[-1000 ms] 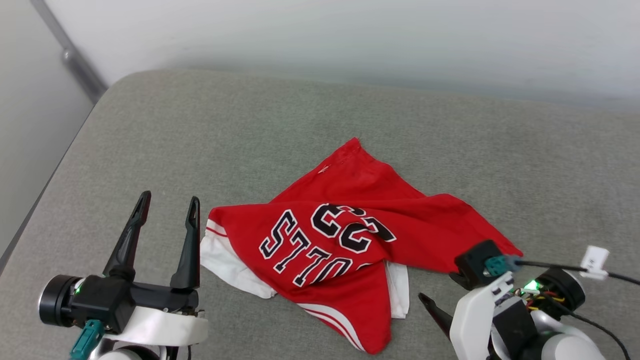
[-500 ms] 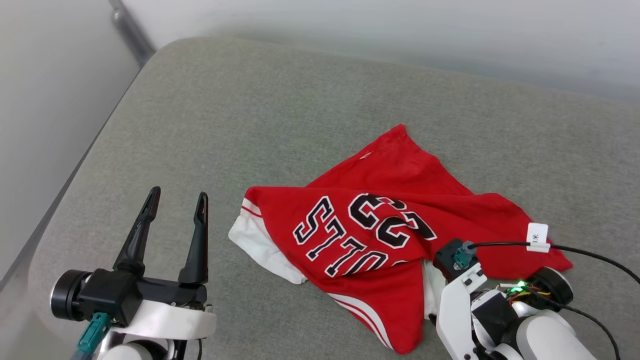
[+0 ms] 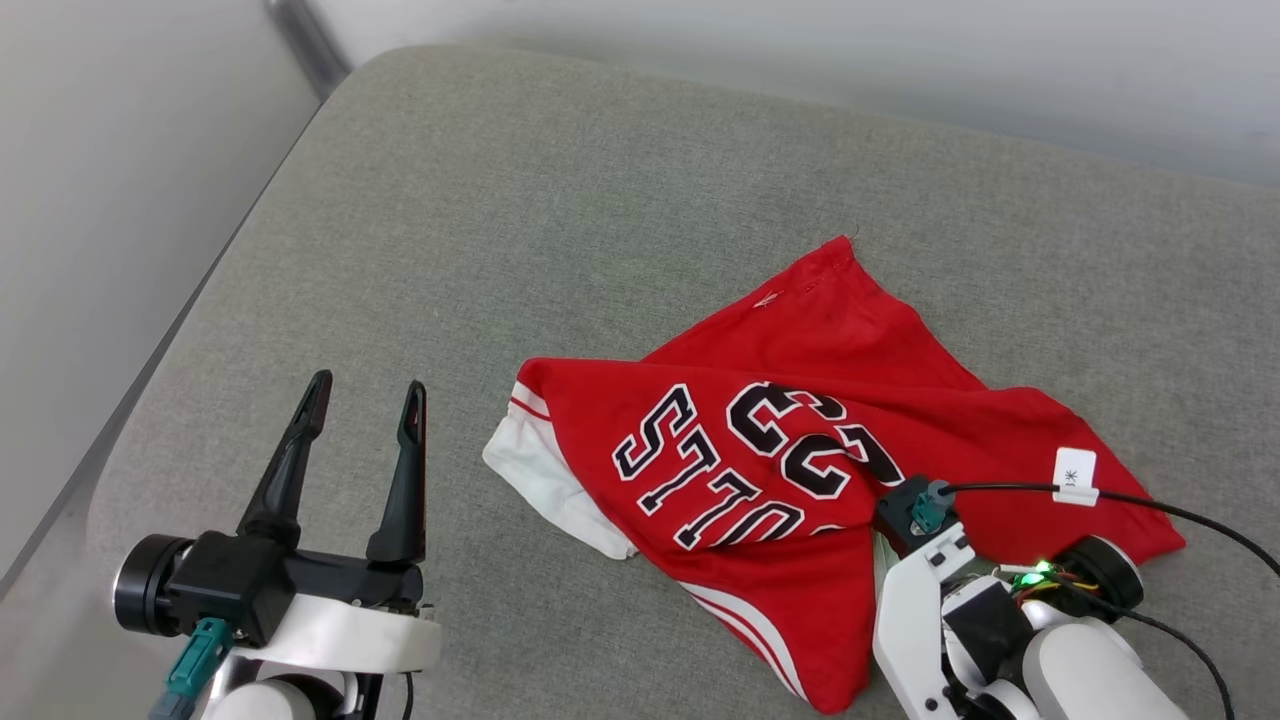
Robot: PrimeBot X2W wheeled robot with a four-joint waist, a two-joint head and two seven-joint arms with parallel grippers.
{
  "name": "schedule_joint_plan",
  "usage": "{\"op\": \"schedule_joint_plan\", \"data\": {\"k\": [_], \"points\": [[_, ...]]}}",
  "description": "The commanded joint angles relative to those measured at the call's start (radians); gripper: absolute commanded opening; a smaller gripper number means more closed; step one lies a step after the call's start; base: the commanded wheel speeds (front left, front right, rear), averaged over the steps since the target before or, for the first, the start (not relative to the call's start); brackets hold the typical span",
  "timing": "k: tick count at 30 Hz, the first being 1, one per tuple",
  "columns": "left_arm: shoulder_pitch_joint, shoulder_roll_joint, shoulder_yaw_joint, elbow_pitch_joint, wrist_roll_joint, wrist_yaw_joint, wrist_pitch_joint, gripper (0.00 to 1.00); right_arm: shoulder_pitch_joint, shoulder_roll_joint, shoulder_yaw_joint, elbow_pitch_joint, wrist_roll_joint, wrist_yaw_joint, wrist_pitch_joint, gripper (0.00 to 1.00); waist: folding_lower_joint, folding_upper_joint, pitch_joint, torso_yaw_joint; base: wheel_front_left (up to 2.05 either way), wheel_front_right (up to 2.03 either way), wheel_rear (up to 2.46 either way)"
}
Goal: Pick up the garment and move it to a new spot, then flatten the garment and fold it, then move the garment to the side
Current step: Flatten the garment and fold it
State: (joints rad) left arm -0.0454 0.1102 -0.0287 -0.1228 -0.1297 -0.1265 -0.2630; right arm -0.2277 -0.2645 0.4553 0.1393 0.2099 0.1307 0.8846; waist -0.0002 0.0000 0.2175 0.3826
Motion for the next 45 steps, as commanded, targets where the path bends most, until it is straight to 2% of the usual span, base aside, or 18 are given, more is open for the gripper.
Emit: {"op": "schedule_joint_plan", "data": {"k": [1, 7, 13, 21, 28, 33, 39, 45], "points": [[-0.011, -0.002, 0.005, 0.007, 0.005, -0.002, -0.002, 1.00, 0.062, 0.000, 0.031, 0.102, 0.002, 0.000, 0.003, 0.00, 0.0002, 0.0000, -0.007, -0.011, 0.00, 0.00, 0.00], [0.008, 0.011, 0.016, 0.016, 0.010, -0.003, -0.002, 1.00, 0.042, -0.037, -0.046, 0.069, -0.019, -0.003, -0.051, 0.00, 0.0002, 0.0000, -0.042, -0.071, 0.00, 0.00, 0.00], [0.020, 0.024, 0.021, 0.016, 0.010, -0.003, -0.002, 1.00, 0.055, -0.107, -0.126, -0.024, -0.017, -0.001, -0.052, 0.00, 0.0002, 0.0000, -0.073, -0.161, 0.00, 0.00, 0.00], [0.010, 0.036, 0.014, 0.012, 0.001, -0.003, -0.002, 1.00, 0.105, -0.232, -0.315, -0.108, 0.015, -0.001, 0.011, 0.00, 0.0002, 0.0000, -0.068, -0.262, 0.00, 0.00, 0.00], [-0.013, 0.045, -0.007, 0.020, -0.004, -0.003, -0.002, 1.00, 0.128, -0.293, -0.487, -0.083, 0.015, -0.001, 0.012, 0.00, 0.0002, 0.0000, -0.045, -0.293, 0.00, 0.00, 0.00], [-0.023, 0.053, -0.020, 0.026, -0.007, -0.003, -0.002, 1.00, 0.108, -0.303, -0.604, -0.005, -0.020, -0.001, -0.052, 0.00, 0.0002, 0.0000, -0.039, -0.289, 0.00, 0.00, 0.00], [-0.010, 0.060, -0.030, 0.034, -0.010, -0.003, -0.003, 1.00, 0.147, -0.280, -0.711, 0.102, -0.095, -0.001, -0.078, 0.00, 0.0002, 0.0000, -0.050, -0.275, 0.00, 0.00, 0.00], [0.003, 0.062, -0.019, 0.036, -0.008, -0.003, -0.003, 1.00, 0.177, -0.224, -0.752, 0.139, -0.146, -0.001, -0.087, 0.00, 0.0002, 0.0000, -0.066, -0.283, 0.00, 0.00, 0.00]]}}
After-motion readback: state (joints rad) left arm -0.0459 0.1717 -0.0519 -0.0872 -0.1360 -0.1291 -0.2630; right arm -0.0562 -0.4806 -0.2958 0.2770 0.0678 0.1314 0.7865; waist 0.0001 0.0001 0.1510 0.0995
